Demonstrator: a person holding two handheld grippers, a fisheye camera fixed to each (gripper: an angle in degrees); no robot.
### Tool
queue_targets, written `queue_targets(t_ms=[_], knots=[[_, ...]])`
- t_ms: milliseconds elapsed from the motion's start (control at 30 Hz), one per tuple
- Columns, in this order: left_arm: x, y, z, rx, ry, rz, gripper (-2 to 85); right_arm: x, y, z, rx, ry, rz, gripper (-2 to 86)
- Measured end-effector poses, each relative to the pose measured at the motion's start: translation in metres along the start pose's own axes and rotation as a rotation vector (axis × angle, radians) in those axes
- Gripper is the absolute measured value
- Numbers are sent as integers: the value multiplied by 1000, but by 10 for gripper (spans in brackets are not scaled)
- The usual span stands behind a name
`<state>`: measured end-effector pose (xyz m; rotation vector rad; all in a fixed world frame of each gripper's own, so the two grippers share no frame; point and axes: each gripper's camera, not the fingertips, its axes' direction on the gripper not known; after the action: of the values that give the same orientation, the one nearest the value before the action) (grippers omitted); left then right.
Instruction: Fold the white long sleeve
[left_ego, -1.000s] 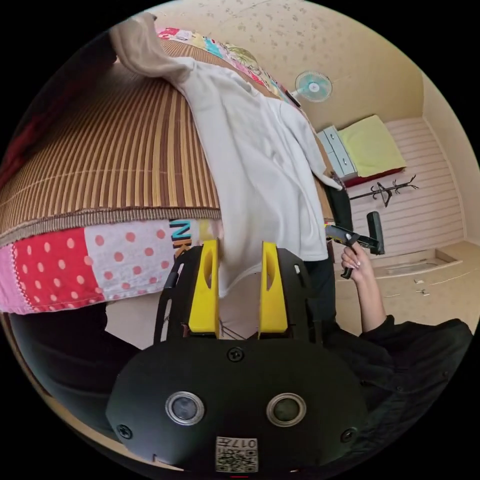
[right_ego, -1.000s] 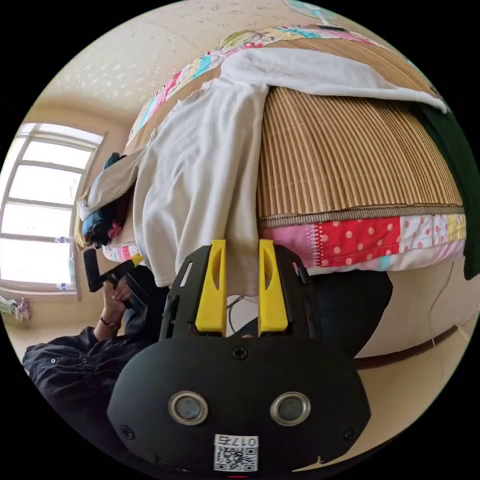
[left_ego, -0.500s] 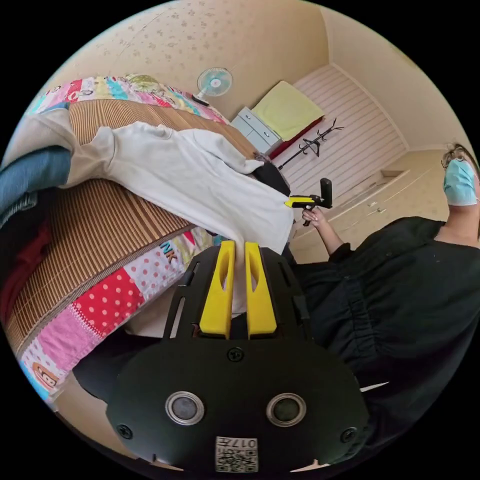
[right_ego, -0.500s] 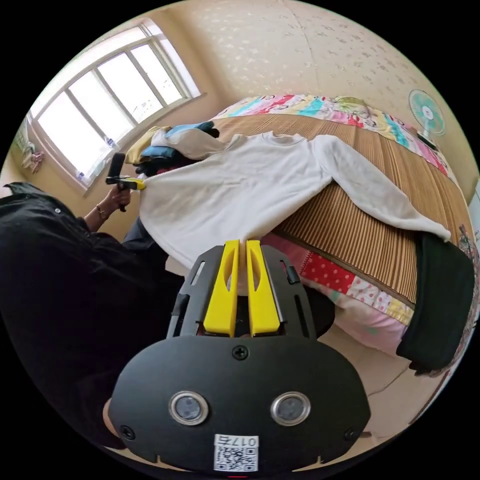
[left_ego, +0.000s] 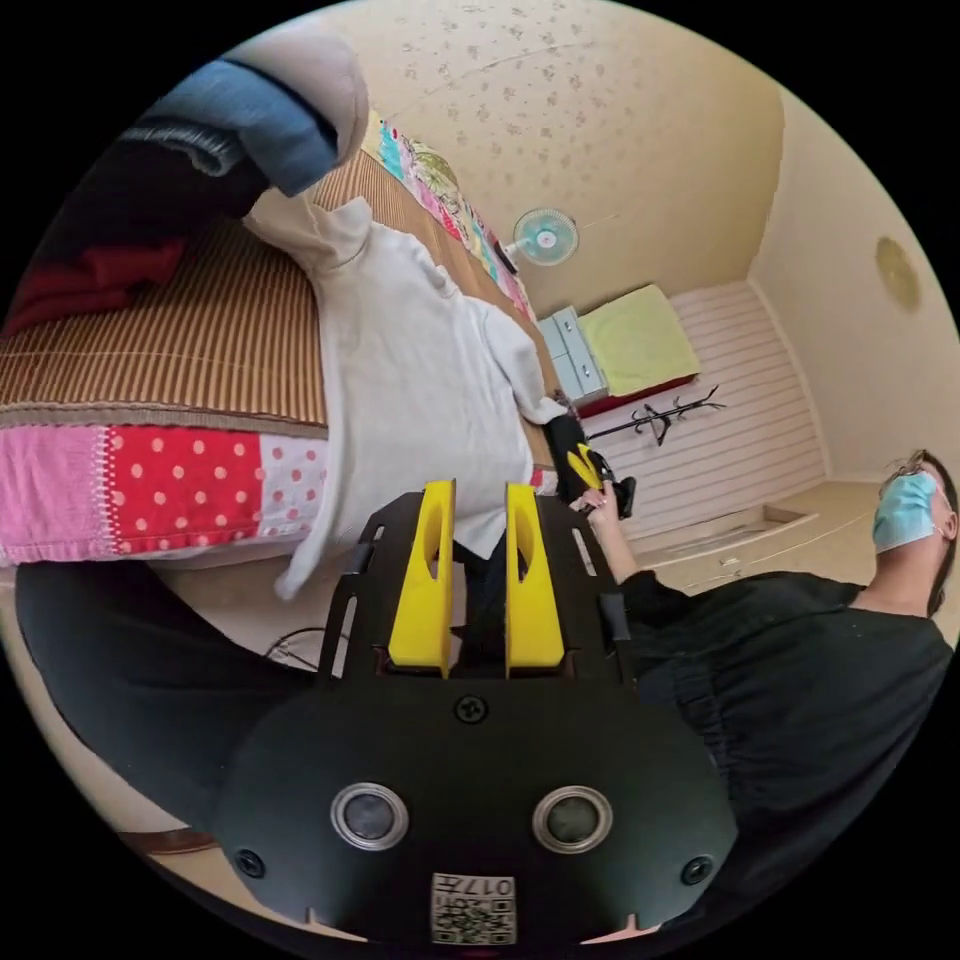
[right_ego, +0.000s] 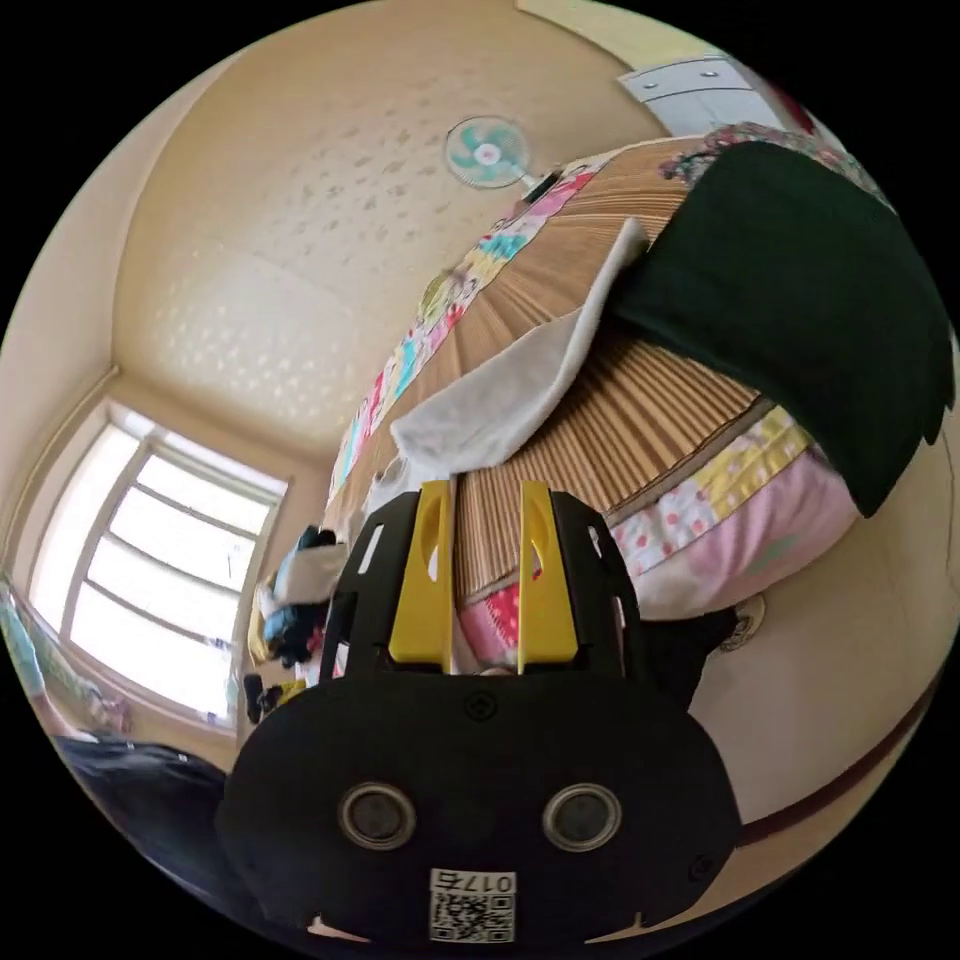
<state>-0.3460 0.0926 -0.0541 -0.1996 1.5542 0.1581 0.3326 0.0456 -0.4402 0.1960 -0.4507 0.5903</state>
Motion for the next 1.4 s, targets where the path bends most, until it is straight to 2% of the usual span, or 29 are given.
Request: queue_targets(t_ms=[133,267,367,467,533,600,667,733,833,933,1000,1100,1200,1267,1333,1400], knots=[[14,10,26,-23,41,-17,82,42,-74,33,14,73,136,117],[24,18,33,-18,56,-41,81,63,-115,66,-50,-28,206,107],[26,18,24,-19,28,-37,80,53,-140,81,-145,132,169,68],[24,16,7,0,8,-52,80,3,-145,45,-11,244,-35,44],[26,14,-3,23,-9,-50,79,-27,-118,-7,169,216,-173,39],[29,13,-11,42,-31,-47,79,-27,-90,-34,238,207,-213,38],[30,13,-12,46,-36,-50,79,-4,-60,-43,247,250,-161,39],[29,12,-7,36,-27,-57,79,53,-25,-37,209,313,-1,44],[29,9,5,9,-2,-68,79,127,9,-35,183,171,234,65],[38,4,13,-5,-6,-56,78,150,26,-49,294,22,268,85],[45,1,15,0,-16,-44,78,152,22,-50,310,5,267,93],[47,0,17,13,-15,-52,78,159,-1,-33,246,7,312,93],[48,2,16,30,-18,-77,79,153,-23,-19,204,-5,436,53],[51,4,12,45,-26,-86,79,111,-46,-14,209,-21,313,41],[57,8,7,56,-54,-81,78,19,-71,5,219,69,50,34],[67,15,-2,86,-77,-47,78,-59,-75,34,214,77,-146,32]])
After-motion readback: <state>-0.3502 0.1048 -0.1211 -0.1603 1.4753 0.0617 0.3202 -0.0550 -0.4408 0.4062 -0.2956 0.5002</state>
